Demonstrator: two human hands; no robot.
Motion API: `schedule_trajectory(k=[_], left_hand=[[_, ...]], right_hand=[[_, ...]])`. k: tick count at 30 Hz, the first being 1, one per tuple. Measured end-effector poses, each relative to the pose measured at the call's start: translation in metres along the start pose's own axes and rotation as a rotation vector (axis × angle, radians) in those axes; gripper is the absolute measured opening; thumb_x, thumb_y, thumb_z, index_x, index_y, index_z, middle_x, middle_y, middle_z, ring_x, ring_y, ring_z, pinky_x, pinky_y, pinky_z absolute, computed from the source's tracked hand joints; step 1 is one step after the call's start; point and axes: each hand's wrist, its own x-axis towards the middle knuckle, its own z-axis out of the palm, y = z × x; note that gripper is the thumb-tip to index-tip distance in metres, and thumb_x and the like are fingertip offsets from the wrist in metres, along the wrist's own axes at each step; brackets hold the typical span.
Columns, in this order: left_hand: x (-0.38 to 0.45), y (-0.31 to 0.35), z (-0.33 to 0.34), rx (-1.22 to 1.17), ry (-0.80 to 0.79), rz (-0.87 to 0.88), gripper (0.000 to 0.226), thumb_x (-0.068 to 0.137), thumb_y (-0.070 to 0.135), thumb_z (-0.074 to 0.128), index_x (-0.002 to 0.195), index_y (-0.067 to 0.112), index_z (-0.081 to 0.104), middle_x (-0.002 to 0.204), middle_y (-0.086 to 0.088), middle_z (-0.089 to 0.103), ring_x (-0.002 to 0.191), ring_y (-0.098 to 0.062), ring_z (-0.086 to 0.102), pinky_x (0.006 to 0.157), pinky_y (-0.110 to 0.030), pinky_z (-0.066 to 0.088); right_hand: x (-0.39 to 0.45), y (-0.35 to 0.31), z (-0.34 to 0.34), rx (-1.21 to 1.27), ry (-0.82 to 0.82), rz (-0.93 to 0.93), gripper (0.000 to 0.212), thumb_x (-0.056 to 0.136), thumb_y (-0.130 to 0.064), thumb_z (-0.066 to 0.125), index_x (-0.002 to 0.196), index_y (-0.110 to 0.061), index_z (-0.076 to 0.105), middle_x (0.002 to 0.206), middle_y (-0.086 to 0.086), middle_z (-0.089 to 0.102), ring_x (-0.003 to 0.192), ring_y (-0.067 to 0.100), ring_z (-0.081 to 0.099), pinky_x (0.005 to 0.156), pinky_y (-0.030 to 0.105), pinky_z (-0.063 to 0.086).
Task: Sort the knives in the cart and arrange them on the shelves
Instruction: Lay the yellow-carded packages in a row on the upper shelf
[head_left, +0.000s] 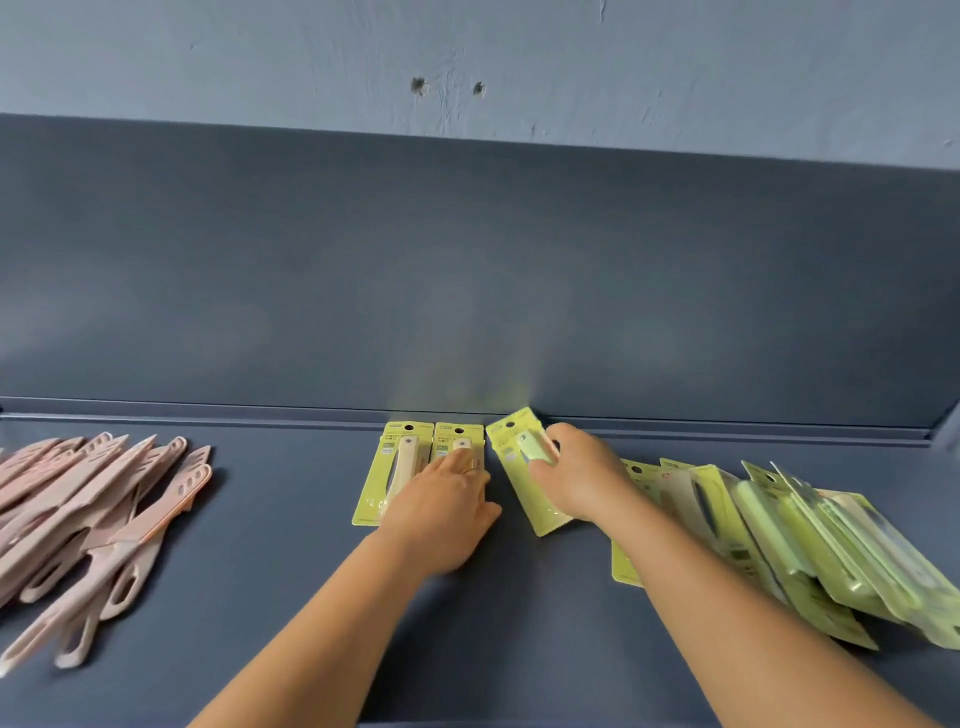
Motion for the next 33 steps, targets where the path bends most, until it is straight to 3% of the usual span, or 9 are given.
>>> schedule_trajectory(k=[4, 8, 14, 18, 20, 25, 30, 33], left_hand=[[-0.001, -0.003, 0.004, -0.015, 0.020, 0.014, 0.048, 0.097, 0.041, 0.039, 0.139, 0.019, 0.043, 0.146, 0.001, 0.031, 0.133, -0.021, 0.030, 0.109, -0.031, 0.024], [-0.001, -0.005, 0.007, -0.021, 0.038, 0.024, 0.044, 0.099, 0.039, 0.036, 0.137, 0.019, 0.045, 0.146, 0.001, 0.031, 0.132, -0.021, 0.031, 0.109, -0.031, 0.026], [-0.001, -0.007, 0.011, -0.041, 0.082, 0.051, 0.046, 0.100, 0.040, 0.031, 0.143, 0.024, 0.035, 0.147, 0.000, 0.031, 0.134, -0.022, 0.031, 0.110, -0.033, 0.025], [-0.001, -0.007, 0.014, 0.022, 0.091, 0.104, 0.057, 0.098, 0.052, 0.024, 0.150, 0.032, 0.015, 0.159, 0.003, 0.009, 0.147, -0.018, 0.003, 0.118, -0.038, 0.011], [-0.001, -0.005, 0.014, 0.030, 0.079, 0.164, 0.060, 0.096, 0.058, 0.024, 0.150, 0.035, 0.012, 0.159, 0.007, 0.009, 0.147, -0.015, 0.000, 0.118, -0.040, 0.009], [-0.001, 0.002, 0.015, 0.074, -0.031, 0.231, 0.054, 0.097, 0.051, 0.033, 0.148, 0.039, 0.018, 0.158, 0.011, 0.014, 0.144, -0.013, 0.015, 0.117, -0.040, 0.006], [0.001, 0.010, 0.012, 0.067, 0.035, 0.244, 0.045, 0.100, 0.030, 0.030, 0.144, 0.032, 0.027, 0.154, 0.008, 0.025, 0.135, -0.018, 0.034, 0.114, -0.033, 0.014], [0.002, 0.016, 0.011, 0.060, 0.051, 0.248, 0.043, 0.098, 0.035, 0.035, 0.141, 0.029, 0.032, 0.151, 0.007, 0.030, 0.130, -0.019, 0.040, 0.109, -0.030, 0.020]], right_hand=[[-0.001, -0.012, 0.013, -0.070, -0.015, 0.082, 0.031, 0.095, -0.035, 0.043, 0.114, -0.012, 0.052, 0.123, 0.011, 0.053, 0.111, 0.032, 0.052, 0.080, 0.034, 0.042], [-0.007, -0.020, 0.021, -0.134, -0.009, 0.142, 0.039, 0.096, -0.039, 0.041, 0.119, -0.011, 0.055, 0.124, 0.011, 0.042, 0.103, 0.031, 0.055, 0.070, 0.031, 0.039], [-0.004, -0.031, 0.029, -0.111, 0.051, 0.177, 0.040, 0.098, -0.039, 0.044, 0.126, -0.012, 0.052, 0.124, 0.008, 0.044, 0.102, 0.026, 0.056, 0.062, 0.029, 0.038], [-0.005, -0.032, 0.028, -0.102, 0.044, 0.183, 0.033, 0.098, -0.029, 0.044, 0.126, -0.014, 0.051, 0.126, 0.007, 0.043, 0.102, 0.025, 0.055, 0.061, 0.029, 0.036], [-0.010, -0.024, 0.021, -0.102, 0.051, 0.143, 0.032, 0.098, -0.024, 0.043, 0.127, -0.015, 0.049, 0.128, 0.007, 0.043, 0.107, 0.026, 0.053, 0.067, 0.030, 0.038], [-0.032, 0.014, 0.001, -0.142, 0.052, 0.010, 0.033, 0.099, -0.024, 0.034, 0.126, -0.016, 0.050, 0.133, 0.005, 0.044, 0.122, 0.025, 0.041, 0.094, 0.034, 0.039], [-0.053, 0.049, -0.018, -0.295, 0.047, -0.019, 0.030, 0.094, -0.023, 0.044, 0.123, -0.019, 0.052, 0.131, 0.004, 0.046, 0.123, 0.025, 0.039, 0.101, 0.032, 0.031], [-0.065, 0.065, -0.018, -0.361, -0.035, -0.027, 0.026, 0.091, -0.017, 0.049, 0.116, -0.019, 0.053, 0.129, 0.002, 0.044, 0.125, 0.025, 0.033, 0.103, 0.032, 0.031]])
